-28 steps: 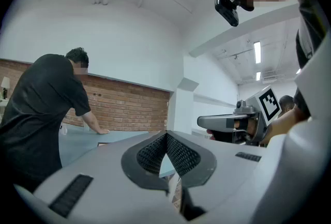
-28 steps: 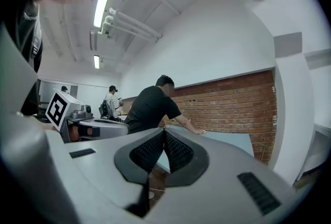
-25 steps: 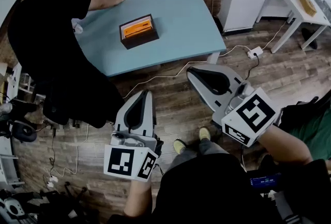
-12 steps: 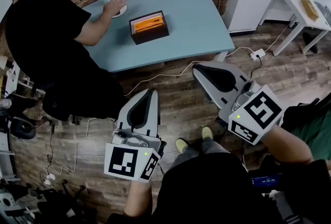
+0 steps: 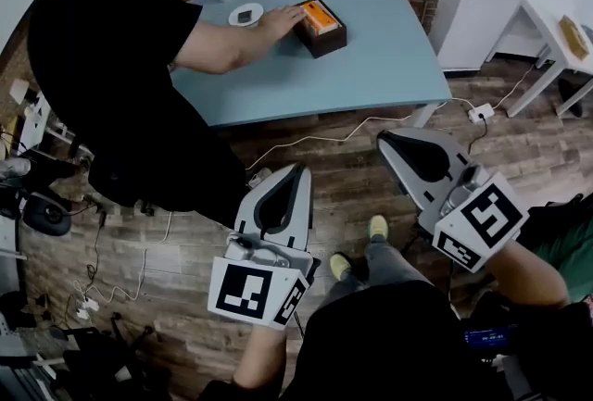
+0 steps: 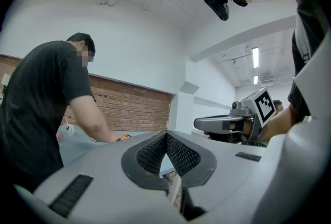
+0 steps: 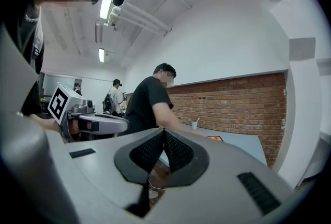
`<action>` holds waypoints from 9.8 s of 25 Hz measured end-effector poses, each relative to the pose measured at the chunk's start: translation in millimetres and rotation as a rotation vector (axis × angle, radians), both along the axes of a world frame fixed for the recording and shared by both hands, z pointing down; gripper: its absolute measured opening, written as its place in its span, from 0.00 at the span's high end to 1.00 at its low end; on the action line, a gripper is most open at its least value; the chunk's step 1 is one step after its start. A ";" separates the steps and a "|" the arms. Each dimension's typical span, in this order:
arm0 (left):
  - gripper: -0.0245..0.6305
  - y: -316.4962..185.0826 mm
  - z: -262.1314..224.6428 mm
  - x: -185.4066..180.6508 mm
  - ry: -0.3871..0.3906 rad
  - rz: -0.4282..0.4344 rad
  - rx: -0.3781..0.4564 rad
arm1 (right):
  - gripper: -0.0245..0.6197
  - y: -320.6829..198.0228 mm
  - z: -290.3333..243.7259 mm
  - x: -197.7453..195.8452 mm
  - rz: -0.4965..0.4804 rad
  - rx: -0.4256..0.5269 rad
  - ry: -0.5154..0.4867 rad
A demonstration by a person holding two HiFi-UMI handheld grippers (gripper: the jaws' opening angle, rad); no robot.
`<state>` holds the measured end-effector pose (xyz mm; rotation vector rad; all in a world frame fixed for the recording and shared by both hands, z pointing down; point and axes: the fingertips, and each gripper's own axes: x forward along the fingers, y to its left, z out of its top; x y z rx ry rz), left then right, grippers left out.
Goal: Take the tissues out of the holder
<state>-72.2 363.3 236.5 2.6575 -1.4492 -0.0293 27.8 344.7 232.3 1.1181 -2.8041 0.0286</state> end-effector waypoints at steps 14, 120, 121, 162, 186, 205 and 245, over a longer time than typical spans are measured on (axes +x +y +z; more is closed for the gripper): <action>0.96 -60.9 5.0 4.4 -0.028 0.002 -0.008 | 0.96 -72.7 3.4 -2.4 -0.027 0.016 -0.031; 0.96 -552.5 23.4 -30.1 -0.009 0.160 -0.065 | 0.96 -552.0 33.0 -4.5 0.045 -0.029 0.191; 0.96 -554.2 25.3 -28.6 -0.007 0.162 -0.066 | 0.96 -554.8 34.7 -3.3 0.043 -0.026 0.202; 0.96 -590.4 76.0 -30.6 -0.002 0.129 -0.188 | 0.90 -615.0 116.1 -10.4 -0.285 -0.225 0.684; 0.96 -621.6 113.5 -29.6 0.000 0.103 -0.256 | 0.53 -620.2 193.1 -30.3 -0.583 -0.310 0.827; 0.96 -628.5 133.0 -26.8 0.014 0.098 -0.291 | 0.53 -630.0 274.6 -34.2 -0.709 -0.283 1.177; 0.96 -626.6 125.5 -26.2 0.020 0.105 -0.285 | 0.59 -630.5 310.7 -38.2 -0.696 -0.404 1.318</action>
